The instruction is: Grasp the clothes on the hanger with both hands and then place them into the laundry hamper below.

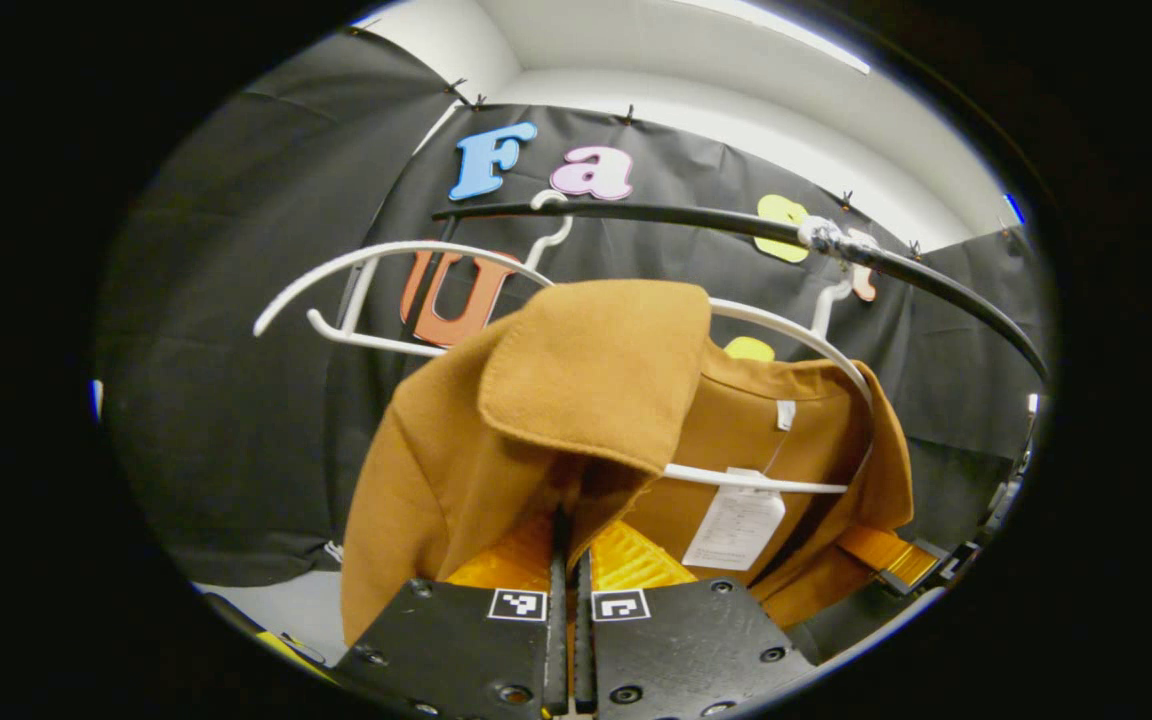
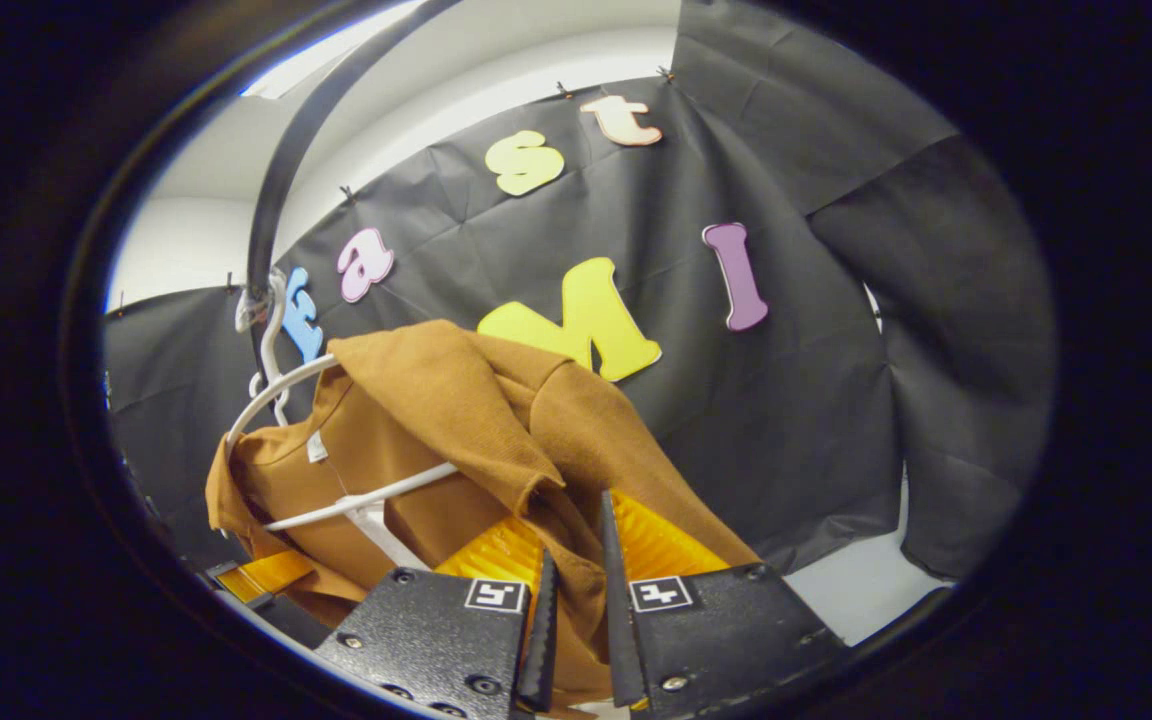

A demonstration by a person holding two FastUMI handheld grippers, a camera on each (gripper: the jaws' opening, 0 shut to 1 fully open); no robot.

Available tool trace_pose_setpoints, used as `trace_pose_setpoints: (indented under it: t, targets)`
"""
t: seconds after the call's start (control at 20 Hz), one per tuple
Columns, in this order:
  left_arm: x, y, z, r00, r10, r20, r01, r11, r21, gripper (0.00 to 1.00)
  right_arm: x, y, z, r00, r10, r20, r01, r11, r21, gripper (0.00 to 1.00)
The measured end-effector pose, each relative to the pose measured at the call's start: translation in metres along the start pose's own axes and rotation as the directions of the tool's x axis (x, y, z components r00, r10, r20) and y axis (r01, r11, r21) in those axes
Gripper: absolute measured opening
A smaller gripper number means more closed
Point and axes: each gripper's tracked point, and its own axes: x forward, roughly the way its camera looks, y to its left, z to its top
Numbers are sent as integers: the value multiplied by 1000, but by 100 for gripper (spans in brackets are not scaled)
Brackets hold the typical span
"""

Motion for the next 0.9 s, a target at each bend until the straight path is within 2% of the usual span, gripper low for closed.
trace_pose_setpoints:
  t: [0.05,0.1,0.2,0.3,0.35,0.4,0.9]
  targets:
    - [-4,1,6,1000,-13,0,13,1000,-10,2,-2,-2,2,1000,-2,6,2,1000,9,24]
    - [-7,1,9,1000,-29,-2,29,999,-20,7,-2,-4,5,1000,0,8,0,1000,20,20]
    - [1,3,14,999,-54,-3,54,998,-42,7,-6,-6,8,1000,0,13,-1,999,47,17]
    - [-15,5,23,997,-75,-1,74,995,-66,6,-6,-7,10,1000,0,9,-1,998,60,13]
    - [-17,7,28,997,-78,10,78,994,-75,0,-6,-7,9,1000,5,2,-5,997,75,13]
    - [-20,12,33,998,-64,23,65,995,-74,1,-6,-6,9,1000,16,-10,-15,995,95,11]
    - [-29,40,74,995,-78,65,87,985,-152,0,5,-13,35,994,106,-17,-97,951,294,11]
